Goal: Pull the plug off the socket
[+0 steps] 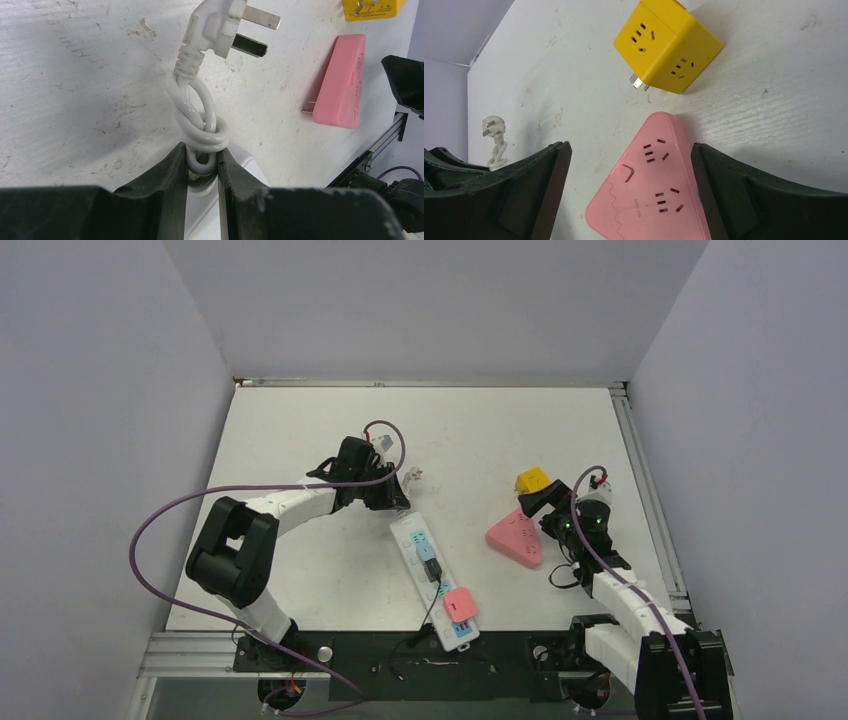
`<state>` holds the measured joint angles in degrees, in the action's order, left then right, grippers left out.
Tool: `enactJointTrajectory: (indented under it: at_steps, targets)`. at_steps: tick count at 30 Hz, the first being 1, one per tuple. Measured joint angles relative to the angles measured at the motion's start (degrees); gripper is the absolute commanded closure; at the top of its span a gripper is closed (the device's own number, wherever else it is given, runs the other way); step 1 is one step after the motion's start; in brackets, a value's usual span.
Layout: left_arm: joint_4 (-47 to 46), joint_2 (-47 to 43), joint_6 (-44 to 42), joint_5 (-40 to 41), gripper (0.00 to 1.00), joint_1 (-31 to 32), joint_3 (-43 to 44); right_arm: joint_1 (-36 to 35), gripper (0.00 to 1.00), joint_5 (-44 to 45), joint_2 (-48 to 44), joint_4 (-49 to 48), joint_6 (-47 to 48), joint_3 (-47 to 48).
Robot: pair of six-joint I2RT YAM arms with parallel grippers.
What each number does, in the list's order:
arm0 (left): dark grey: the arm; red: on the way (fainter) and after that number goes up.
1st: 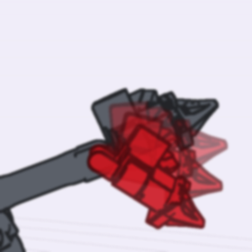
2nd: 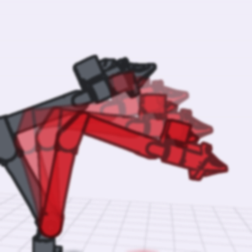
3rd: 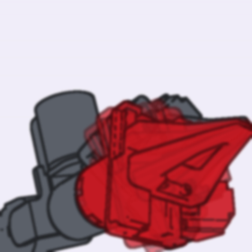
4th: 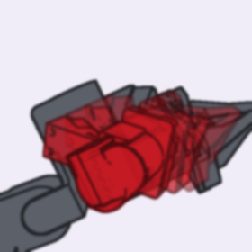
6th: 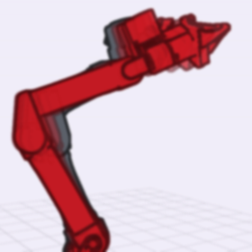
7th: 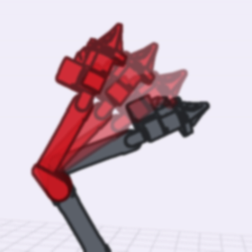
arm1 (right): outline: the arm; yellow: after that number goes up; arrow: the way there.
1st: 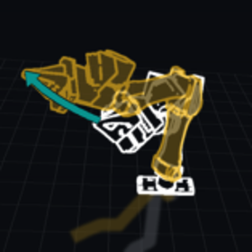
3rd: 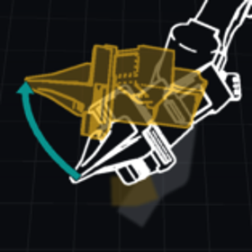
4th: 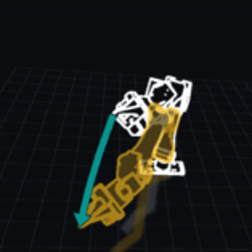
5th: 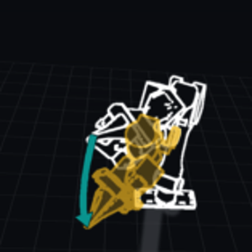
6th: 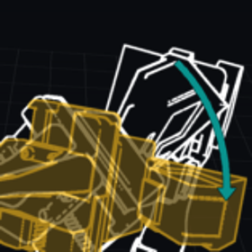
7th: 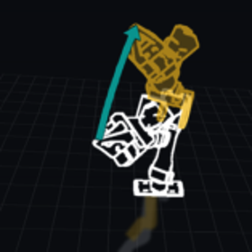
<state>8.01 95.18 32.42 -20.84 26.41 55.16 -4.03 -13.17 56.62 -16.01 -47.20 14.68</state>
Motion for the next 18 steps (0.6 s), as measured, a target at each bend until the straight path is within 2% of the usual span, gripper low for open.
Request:
enactJointTrajectory:
  at_steps: [6, 11, 14, 18]
  targets:
    - [0.0, -0.02, -0.11, 0.02, 1.0, 0.0, 0.0, 0.22, 0.07, -0.57, -4.09, 4.7, 4.63, 2.16]
    - [0.0, -0.02, -0.11, 0.02, 1.0, 0.0, 0.0, -1.03, 0.07, -7.63, -4.63, 7.32, 9.75, 8.48]
    - [0.0, -0.02, -0.11, 0.02, 1.0, 0.0, 0.0, -6.93, 0.06, -9.57, -4.61, 9.6, 12.0, 12.28]
    - [0.04, -0.02, -0.11, 0.0, 1.0, -0.13, 0.02, -20.76, 0.0, -6.99, -4.07, 15.13, 15.47, 18.47]
